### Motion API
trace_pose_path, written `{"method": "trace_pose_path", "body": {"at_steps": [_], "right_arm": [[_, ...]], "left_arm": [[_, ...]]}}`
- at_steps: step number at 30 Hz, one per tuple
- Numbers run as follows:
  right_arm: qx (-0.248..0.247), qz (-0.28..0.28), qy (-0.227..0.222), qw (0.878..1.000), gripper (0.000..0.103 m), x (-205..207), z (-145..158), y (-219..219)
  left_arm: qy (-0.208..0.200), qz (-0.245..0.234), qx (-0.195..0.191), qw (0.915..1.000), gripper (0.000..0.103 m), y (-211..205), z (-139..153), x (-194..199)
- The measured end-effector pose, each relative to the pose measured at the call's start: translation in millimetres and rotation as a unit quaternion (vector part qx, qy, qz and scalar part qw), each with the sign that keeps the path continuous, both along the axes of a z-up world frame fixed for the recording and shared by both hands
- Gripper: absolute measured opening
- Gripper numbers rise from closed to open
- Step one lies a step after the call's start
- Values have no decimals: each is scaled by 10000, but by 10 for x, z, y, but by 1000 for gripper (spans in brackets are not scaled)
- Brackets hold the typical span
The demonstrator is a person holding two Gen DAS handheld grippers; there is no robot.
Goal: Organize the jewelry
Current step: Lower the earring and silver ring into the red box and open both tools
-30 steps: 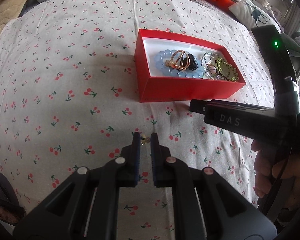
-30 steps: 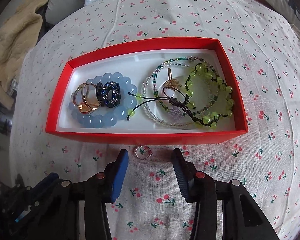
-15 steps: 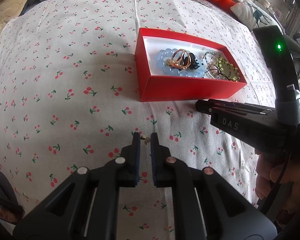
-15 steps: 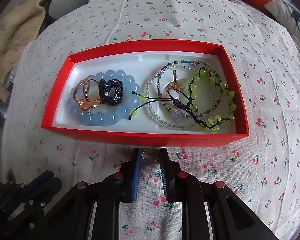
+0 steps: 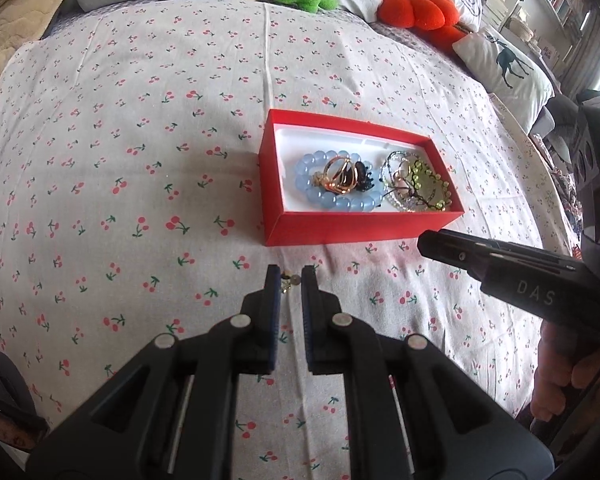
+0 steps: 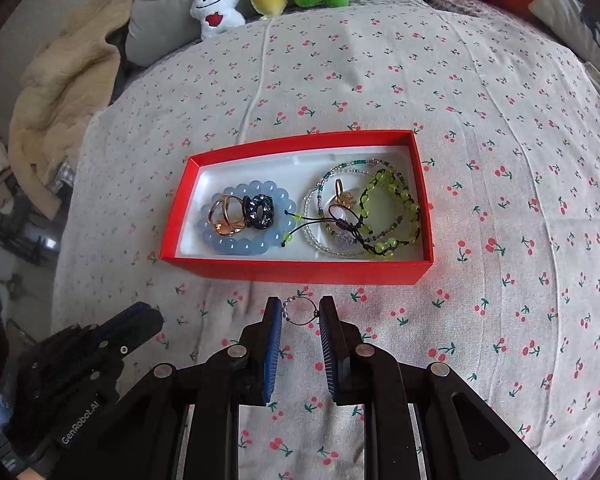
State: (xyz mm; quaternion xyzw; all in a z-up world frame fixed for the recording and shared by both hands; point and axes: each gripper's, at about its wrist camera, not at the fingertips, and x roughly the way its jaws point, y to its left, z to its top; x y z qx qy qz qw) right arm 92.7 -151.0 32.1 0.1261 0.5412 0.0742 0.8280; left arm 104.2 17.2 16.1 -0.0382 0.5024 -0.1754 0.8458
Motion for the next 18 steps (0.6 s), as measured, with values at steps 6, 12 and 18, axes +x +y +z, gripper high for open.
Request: {"method": "trace_pose_path", "body": {"at_steps": [6,12,18], "right_arm": [[211,-99,-257,9994,19,-8,198,-98],[340,-199,-299,9988,19,94,210,-192],[344,-220,-284,9988,19,232,172,-239]], "left_arm": [[-235,-53,-244,9994,11,-81,158,142],[-244,32,-538,9982,11,-132,190,385],[-166,168,-569,9981,11,-210,86,573]]}}
